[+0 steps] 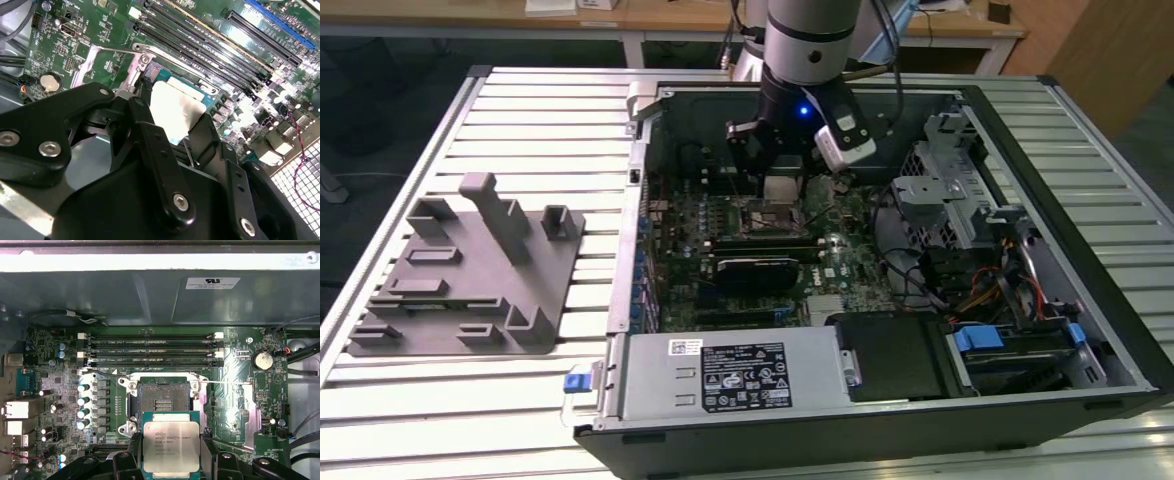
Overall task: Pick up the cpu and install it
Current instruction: 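Pick up the cpu and move it towards the insertion slot, then place the cpu into insertion slot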
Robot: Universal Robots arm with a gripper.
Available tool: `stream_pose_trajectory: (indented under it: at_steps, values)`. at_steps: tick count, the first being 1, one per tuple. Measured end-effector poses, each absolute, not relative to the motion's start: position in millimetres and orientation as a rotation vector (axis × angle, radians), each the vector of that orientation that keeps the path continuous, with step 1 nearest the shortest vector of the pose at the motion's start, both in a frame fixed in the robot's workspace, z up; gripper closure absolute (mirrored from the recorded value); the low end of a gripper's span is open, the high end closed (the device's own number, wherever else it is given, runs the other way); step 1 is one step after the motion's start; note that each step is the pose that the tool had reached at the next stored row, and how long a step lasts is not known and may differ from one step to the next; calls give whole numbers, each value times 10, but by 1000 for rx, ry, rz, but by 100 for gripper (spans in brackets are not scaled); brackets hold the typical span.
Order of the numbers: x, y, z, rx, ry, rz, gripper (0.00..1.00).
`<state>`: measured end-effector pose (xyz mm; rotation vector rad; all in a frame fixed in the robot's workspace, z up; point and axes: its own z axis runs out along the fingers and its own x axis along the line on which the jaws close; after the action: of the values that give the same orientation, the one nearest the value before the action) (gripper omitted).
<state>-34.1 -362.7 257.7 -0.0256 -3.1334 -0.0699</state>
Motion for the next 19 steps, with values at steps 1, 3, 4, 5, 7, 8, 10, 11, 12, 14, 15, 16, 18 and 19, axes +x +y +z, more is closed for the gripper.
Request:
stream_pose_trajectory:
  at_steps: [1,3,4,5,7,8,10,11,12,14,15,16,18,19]
  values:
    - [-341,-3627,2577,-26,-3133,-70,46]
    - [-341,-3625,2577,-26,-3133,-70,46]
    - [-341,-3625,2577,-26,-3133,-70,46]
    - [-341,-3623,2577,-26,-3133,-70,46]
    - [-341,-3622,2577,-26,-3133,-70,46]
    - [-341,-3622,2578,-26,-3133,-70,46]
    - [-341,-3620,2577,-26,-3133,-70,46]
    - [-341,-3620,2577,-26,-3133,-70,46]
    - [-341,-3617,2578,-26,-3133,-70,46]
    - [-341,-3612,2577,-49,-3133,-70,46]
    - [-341,-3612,2577,-103,-3133,-70,46]
    - [-341,-3612,2577,-127,-3132,-70,46]
    - [-341,-3612,2577,-150,-3132,-70,46]
    - [-341,-3612,2577,-153,-3132,-70,46]
